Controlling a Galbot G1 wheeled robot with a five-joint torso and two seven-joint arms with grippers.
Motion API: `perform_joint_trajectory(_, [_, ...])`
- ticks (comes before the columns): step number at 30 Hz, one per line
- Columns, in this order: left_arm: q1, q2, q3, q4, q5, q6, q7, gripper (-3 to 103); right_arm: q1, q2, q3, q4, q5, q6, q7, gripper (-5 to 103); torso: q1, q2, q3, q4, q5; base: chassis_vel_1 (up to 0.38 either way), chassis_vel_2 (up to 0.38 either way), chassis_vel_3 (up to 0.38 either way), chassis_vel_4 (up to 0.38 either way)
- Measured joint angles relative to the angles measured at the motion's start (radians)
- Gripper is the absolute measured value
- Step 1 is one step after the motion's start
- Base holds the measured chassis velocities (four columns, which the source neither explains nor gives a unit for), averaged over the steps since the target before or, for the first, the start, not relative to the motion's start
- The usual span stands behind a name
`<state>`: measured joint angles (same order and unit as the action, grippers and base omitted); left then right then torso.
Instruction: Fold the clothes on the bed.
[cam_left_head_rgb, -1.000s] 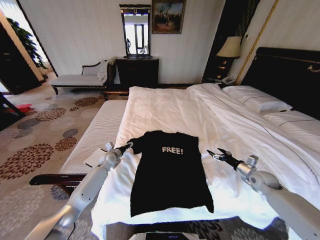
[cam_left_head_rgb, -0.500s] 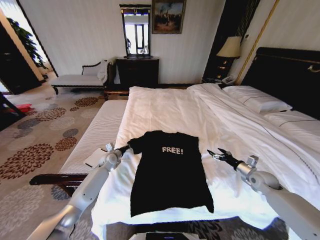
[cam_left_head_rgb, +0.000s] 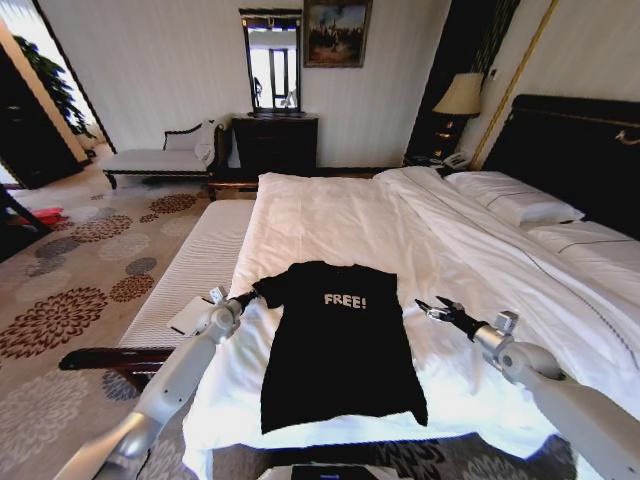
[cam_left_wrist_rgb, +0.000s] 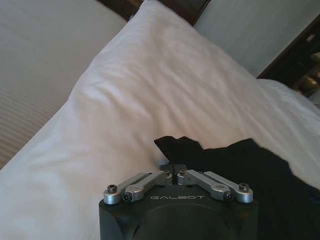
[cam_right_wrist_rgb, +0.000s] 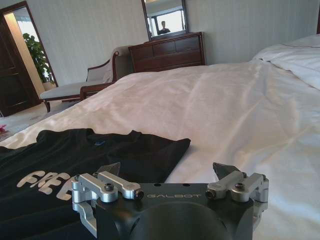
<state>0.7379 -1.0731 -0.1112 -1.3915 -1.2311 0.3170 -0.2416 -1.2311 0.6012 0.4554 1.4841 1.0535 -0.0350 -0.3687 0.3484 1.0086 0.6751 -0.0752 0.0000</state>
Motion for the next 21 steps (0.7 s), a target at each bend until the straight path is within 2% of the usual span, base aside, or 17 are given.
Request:
perform_joint_trajectory(12, [0.023, 0.063, 0.012, -0.193, -0.005, -0.005, -0.035, 0, 0.001, 0.003, 0.009, 0.003, 0.001, 0.002, -0.005, 100, 0.0, 0.0, 0.0, 0.0002, 0.0, 0.0, 0.0, 0.0, 0.0])
perform_joint_trajectory(16, [-0.015, 0.064, 0.059, -0.249, -0.008, -0.004, -0.057, 0, -0.002, 0.006, 0.009, 0.009, 0.002, 0.003, -0.008, 100, 0.0, 0.0, 0.0, 0.0002, 0.0001, 0.0, 0.0, 0.0, 0.0])
perform_joint_trajectory(21, [-0.11, 0.051, 0.185, -0.283, -0.017, -0.001, -0.078, 0, -0.025, 0.007, 0.035, 0.011, 0.002, 0.006, -0.017, 100, 0.0, 0.0, 0.0, -0.0003, 0.0003, 0.0, 0.0, 0.0, 0.0])
